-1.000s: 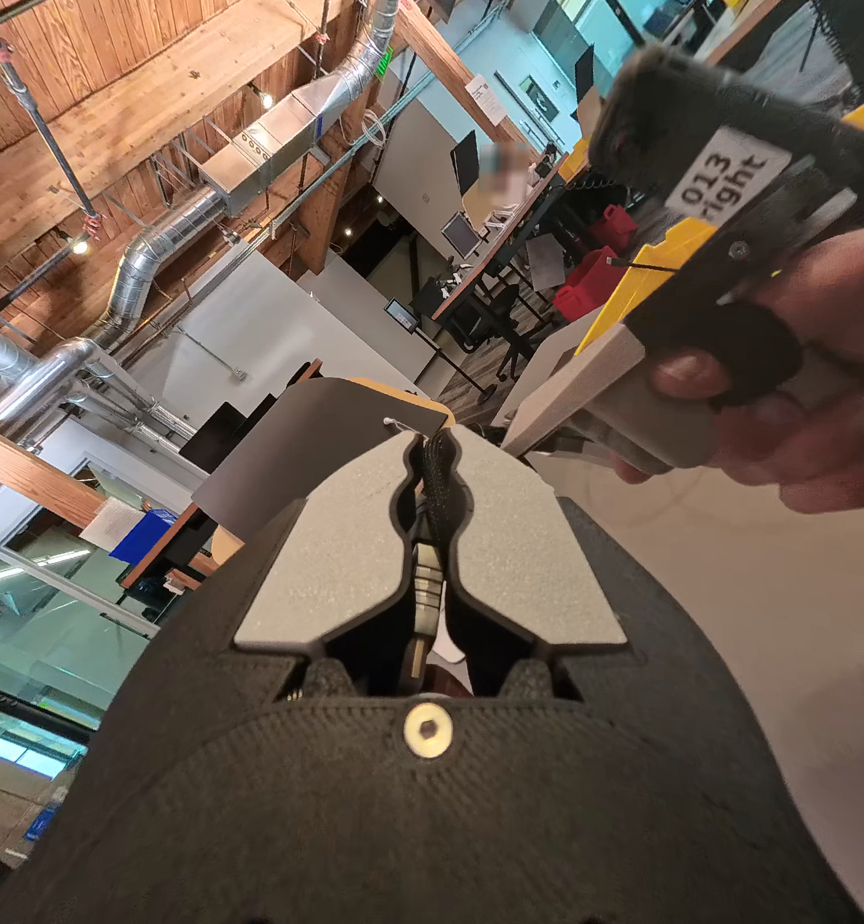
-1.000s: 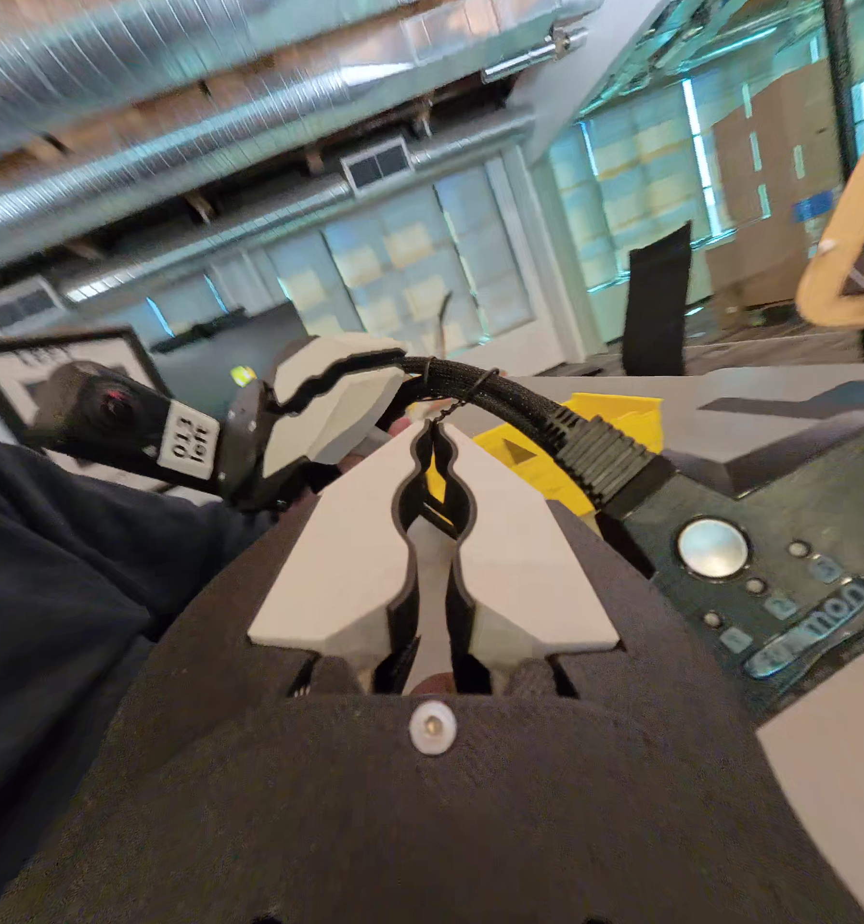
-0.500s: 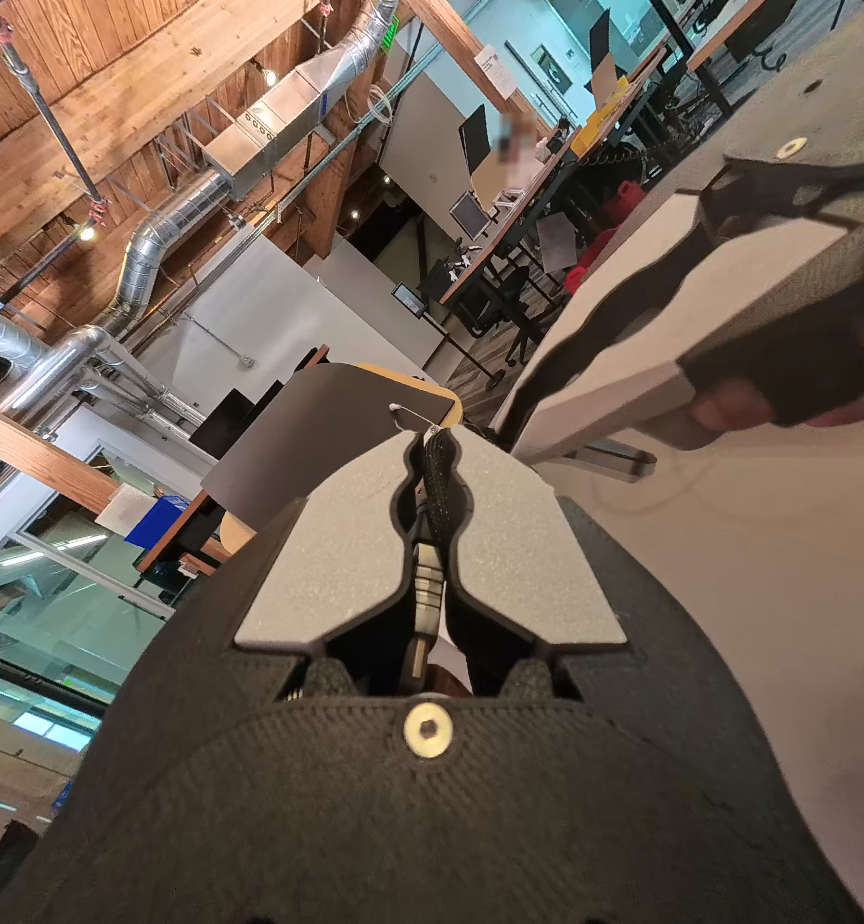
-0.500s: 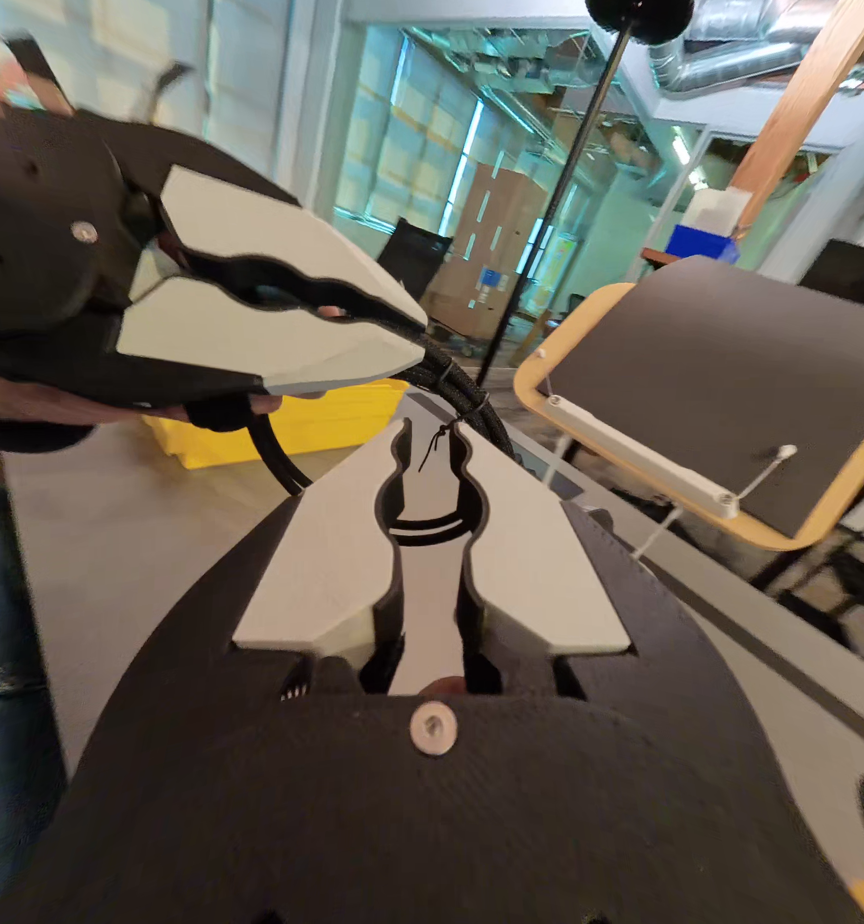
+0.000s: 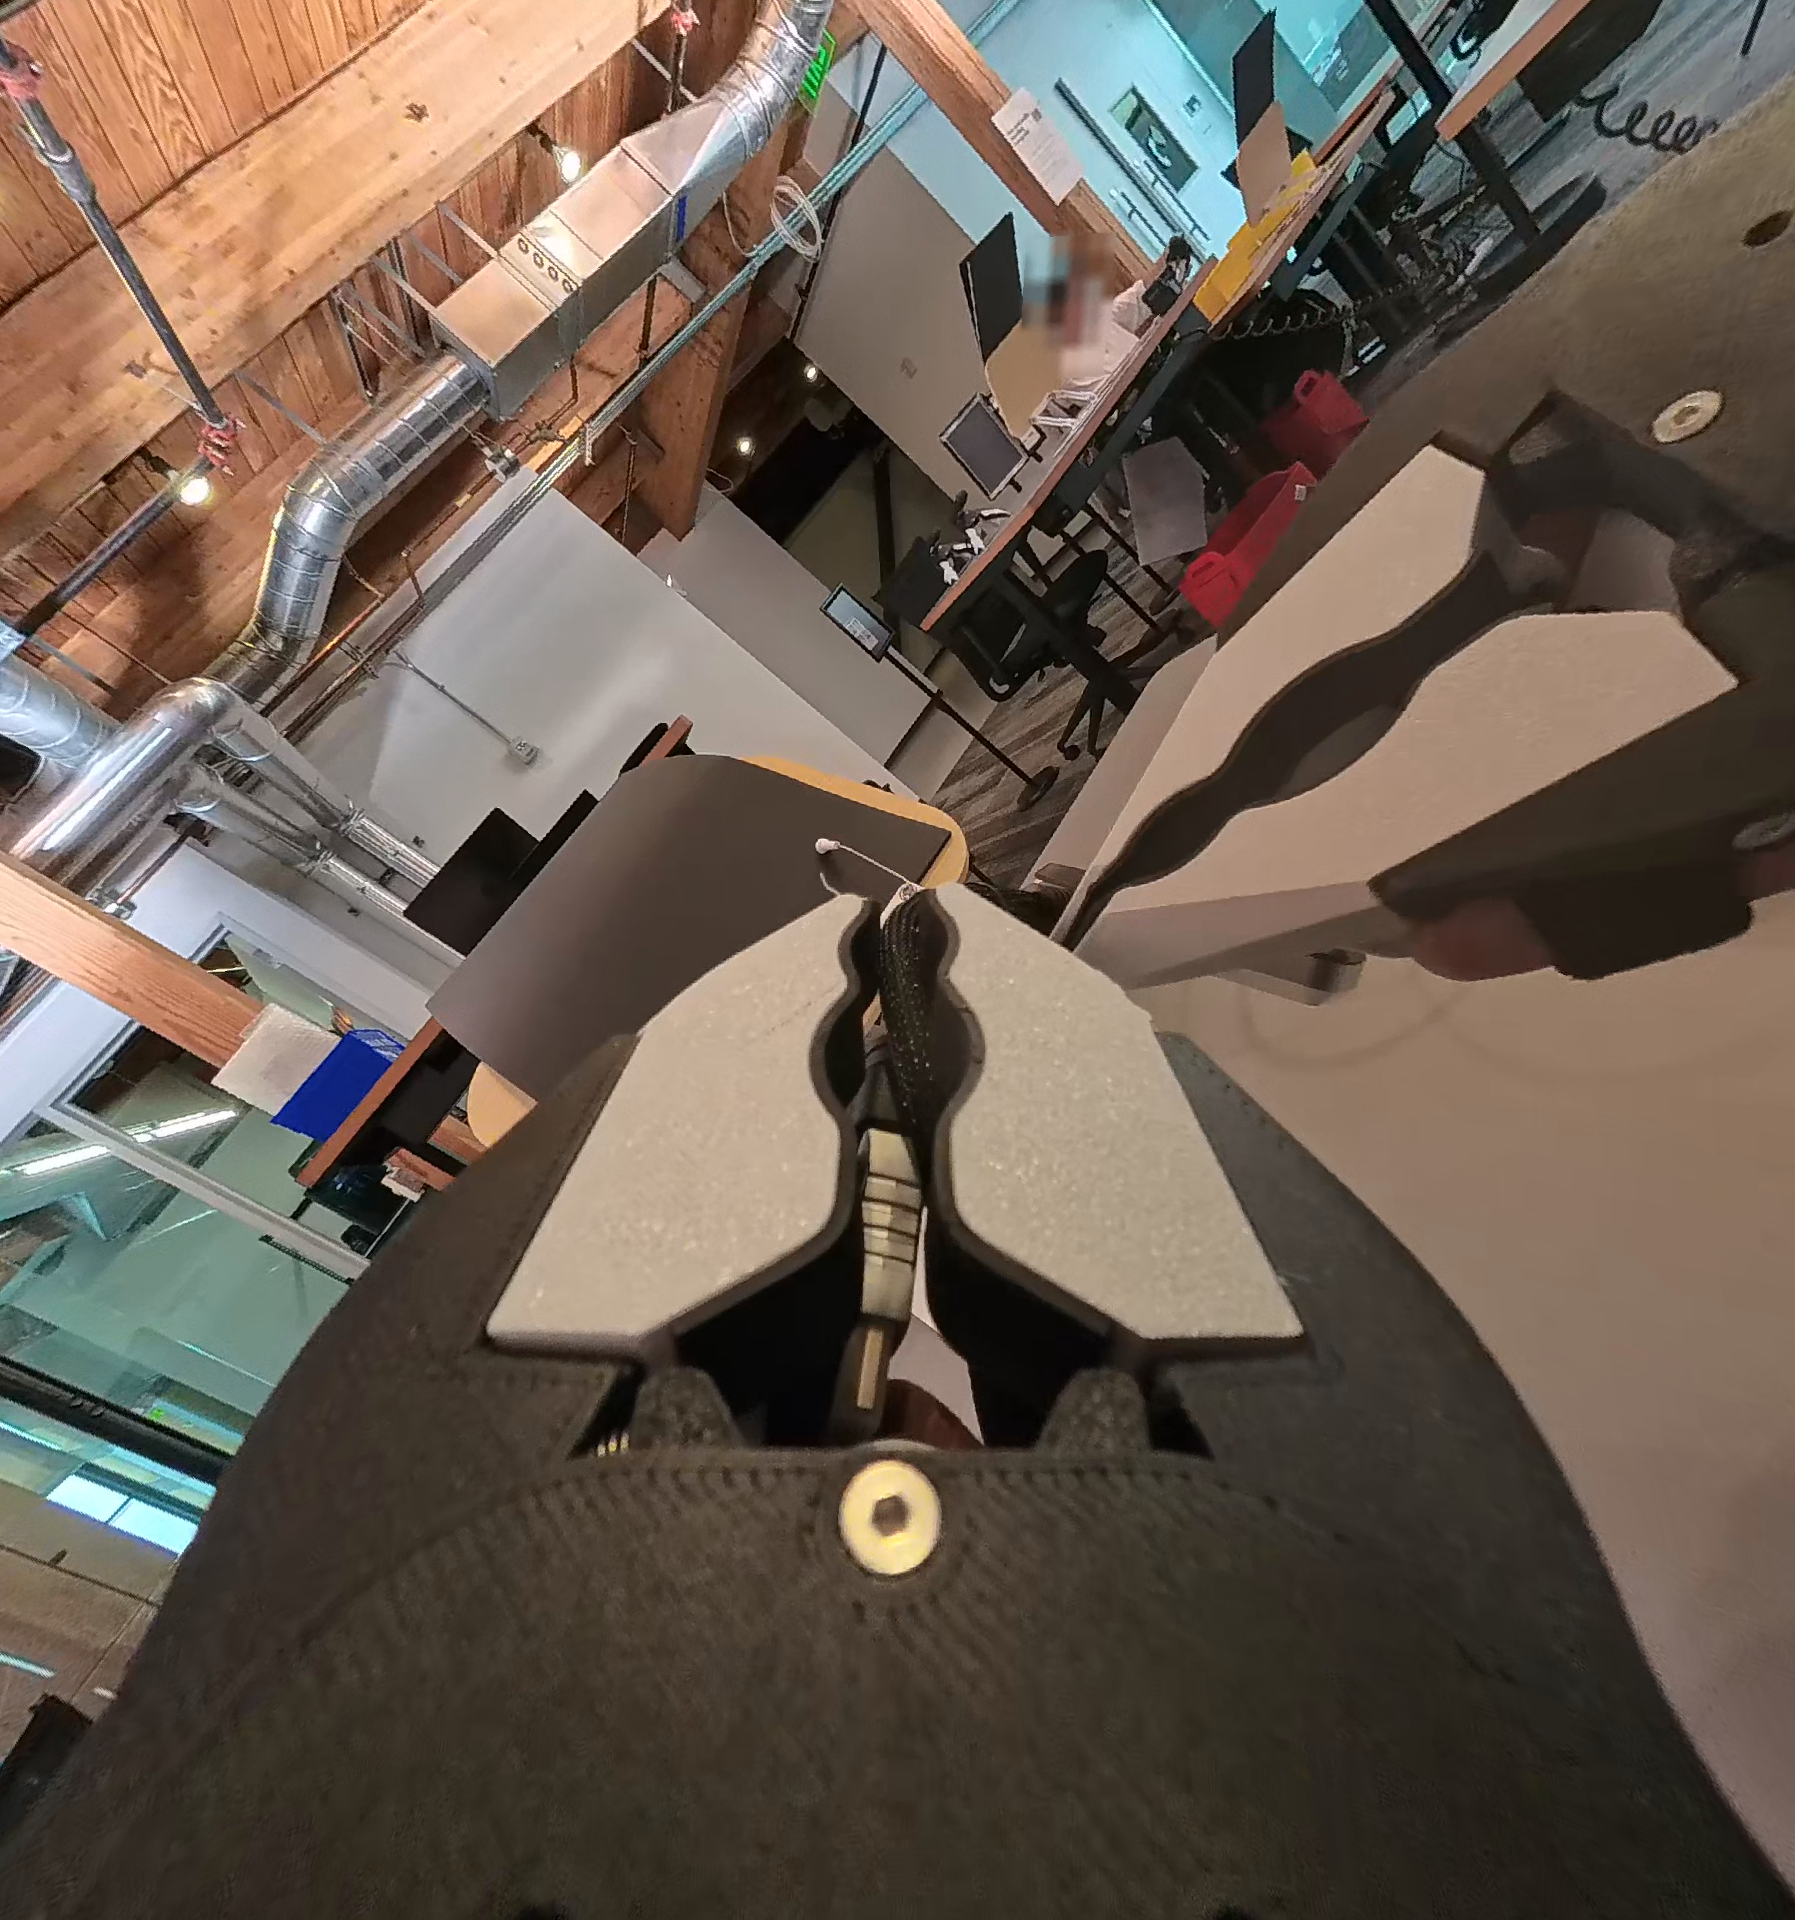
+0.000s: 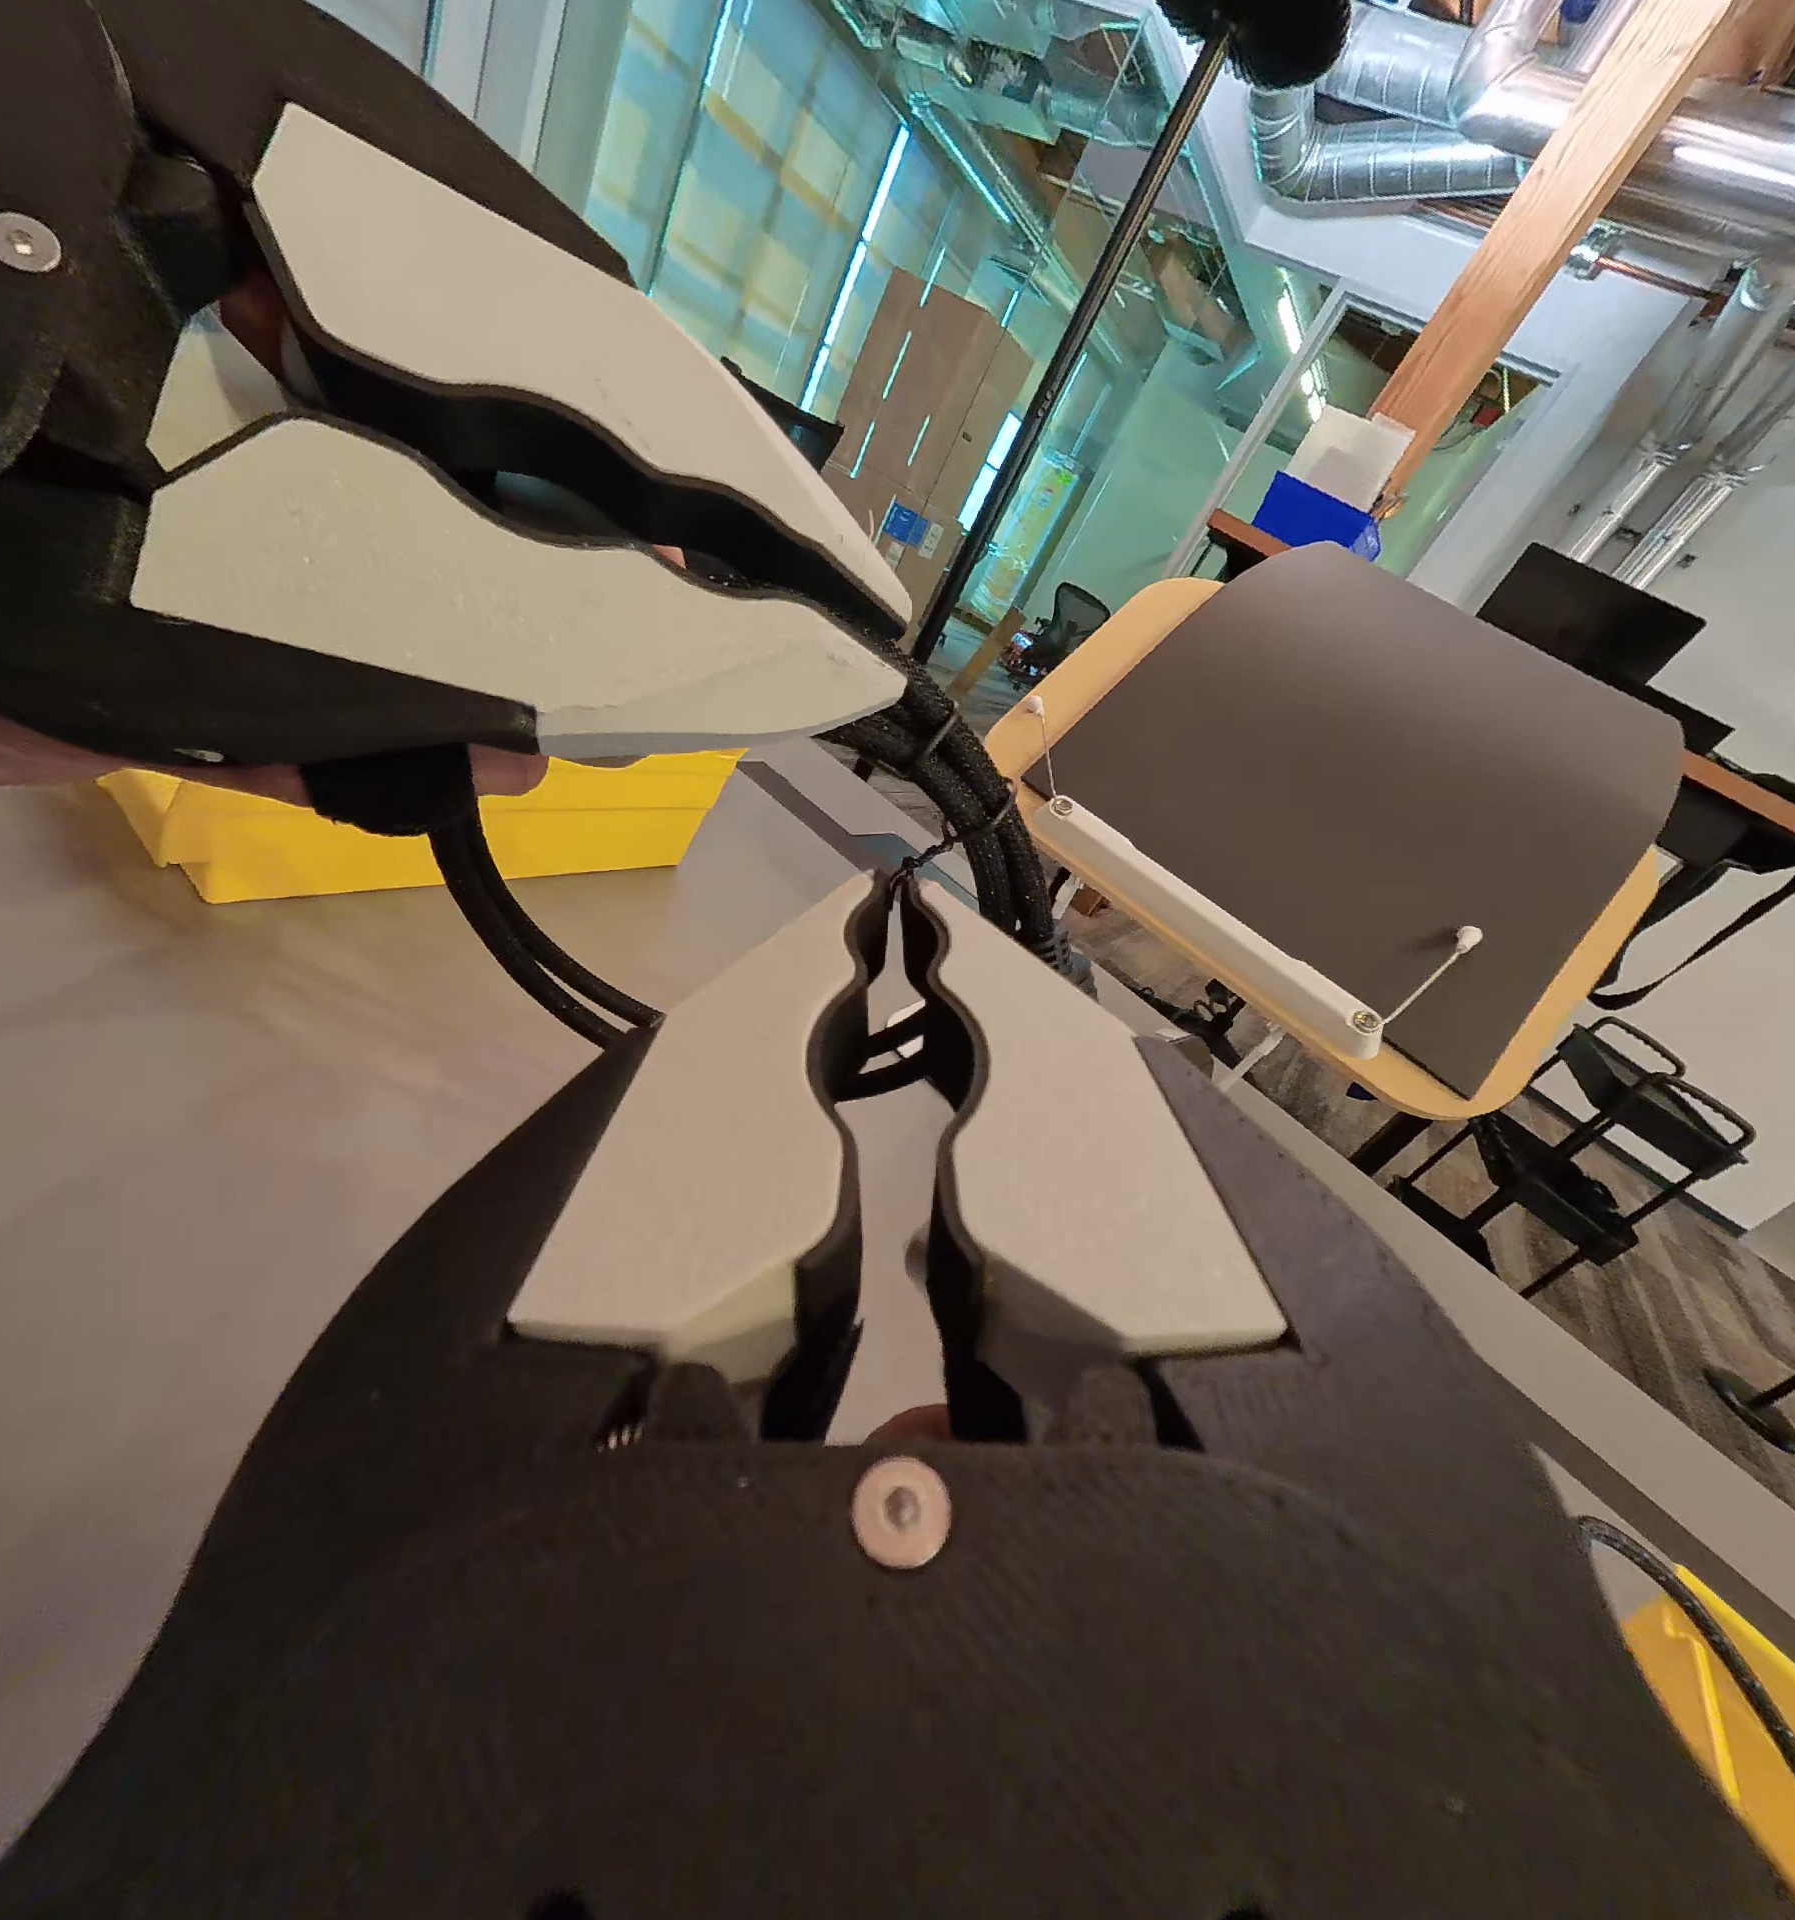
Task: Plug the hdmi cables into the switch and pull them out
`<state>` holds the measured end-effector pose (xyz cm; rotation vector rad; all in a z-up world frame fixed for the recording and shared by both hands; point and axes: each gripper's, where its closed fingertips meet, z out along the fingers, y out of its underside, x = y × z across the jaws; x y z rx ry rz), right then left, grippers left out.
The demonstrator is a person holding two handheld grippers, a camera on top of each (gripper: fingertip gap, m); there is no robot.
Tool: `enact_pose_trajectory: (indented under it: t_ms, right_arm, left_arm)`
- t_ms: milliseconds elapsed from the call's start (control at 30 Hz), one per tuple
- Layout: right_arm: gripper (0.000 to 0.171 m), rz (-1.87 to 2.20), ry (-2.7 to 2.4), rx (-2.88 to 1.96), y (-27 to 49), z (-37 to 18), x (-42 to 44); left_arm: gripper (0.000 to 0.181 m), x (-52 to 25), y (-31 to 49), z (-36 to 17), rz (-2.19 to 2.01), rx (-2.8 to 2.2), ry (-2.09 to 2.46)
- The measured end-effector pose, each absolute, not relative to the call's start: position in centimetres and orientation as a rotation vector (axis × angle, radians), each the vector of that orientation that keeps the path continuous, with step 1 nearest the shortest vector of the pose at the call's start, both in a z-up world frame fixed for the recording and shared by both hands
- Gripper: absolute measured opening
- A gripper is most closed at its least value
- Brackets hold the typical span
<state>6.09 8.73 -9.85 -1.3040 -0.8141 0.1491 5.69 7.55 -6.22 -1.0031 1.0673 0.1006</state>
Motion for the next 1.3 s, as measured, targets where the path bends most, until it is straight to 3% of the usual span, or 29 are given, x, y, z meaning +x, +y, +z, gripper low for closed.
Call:
enact_pose_trajectory:
  t_ms: [300, 600, 867, 1000, 1100, 1300]
  right_arm:
    - [0.000, 0.244, -0.813, -1.310, 8.6, -9.9, 5.8]
    - [0.000, 1.395, -0.518, -1.267, 6.4, -7.8, 5.9]
    - [0.000, 1.905, -0.339, -1.005, 4.3, -5.6, 6.4]
    - [0.000, 1.718, -0.355, -1.121, 5.6, -6.8, 5.8]
    - [0.023, 1.267, -0.467, -1.267, 6.8, -8.5, 5.7]
    - [0.017, 0.374, -0.707, -1.205, 6.5, -7.8, 6.1]
  left_arm:
    - [0.005, 5.8, 7.3, -6.1, 0.095, -0.999, 1.063]
    - [0.006, 5.9, 6.6, -5.3, 0.018, -0.975, 1.026]
    - [0.006, 6.2, 4.9, -3.9, -0.050, -0.896, 0.991]
    - [0.006, 5.9, 5.5, -4.3, -0.023, -0.922, 0.989]
    - [0.005, 5.4, 6.5, -4.4, -0.006, -0.954, 0.977]
    - [0.005, 5.4, 7.1, -4.8, 0.040, -0.975, 0.984]
